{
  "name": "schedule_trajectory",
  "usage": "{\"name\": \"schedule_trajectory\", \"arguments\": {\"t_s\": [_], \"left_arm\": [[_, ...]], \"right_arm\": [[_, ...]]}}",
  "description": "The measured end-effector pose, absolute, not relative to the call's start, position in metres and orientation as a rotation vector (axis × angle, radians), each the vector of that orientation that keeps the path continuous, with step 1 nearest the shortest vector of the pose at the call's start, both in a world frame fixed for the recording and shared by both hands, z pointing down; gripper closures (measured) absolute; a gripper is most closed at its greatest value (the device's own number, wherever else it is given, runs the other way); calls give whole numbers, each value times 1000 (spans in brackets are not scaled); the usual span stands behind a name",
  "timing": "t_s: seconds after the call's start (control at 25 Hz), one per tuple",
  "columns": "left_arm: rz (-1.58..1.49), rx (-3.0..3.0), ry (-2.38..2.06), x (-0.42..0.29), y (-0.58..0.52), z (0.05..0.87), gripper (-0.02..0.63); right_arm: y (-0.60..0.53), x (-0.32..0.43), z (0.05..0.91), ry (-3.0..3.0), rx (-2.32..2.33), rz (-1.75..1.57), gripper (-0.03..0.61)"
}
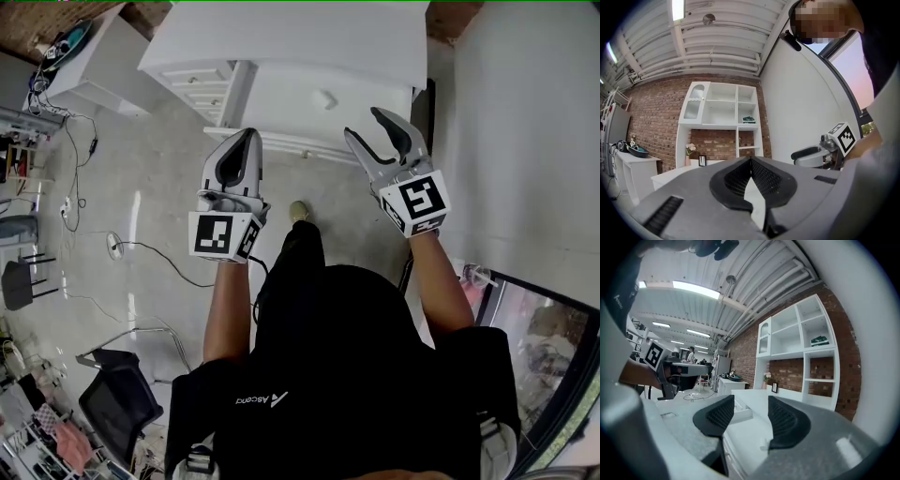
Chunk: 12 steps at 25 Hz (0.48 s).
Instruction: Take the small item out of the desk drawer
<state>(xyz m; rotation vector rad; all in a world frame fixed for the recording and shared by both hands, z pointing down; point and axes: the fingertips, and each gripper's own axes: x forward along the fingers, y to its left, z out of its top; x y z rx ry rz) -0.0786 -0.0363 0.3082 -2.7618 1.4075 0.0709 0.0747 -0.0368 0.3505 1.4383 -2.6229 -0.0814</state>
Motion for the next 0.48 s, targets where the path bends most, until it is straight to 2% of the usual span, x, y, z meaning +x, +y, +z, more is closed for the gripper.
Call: {"name": "schedule_trajectory", "arguments": {"t_s": [0.48], "left_arm": [[27, -2887, 1320, -113, -204, 360, 615]], "right_arm": [[-190, 36, 452, -2378, 1333, 136, 365]]}}
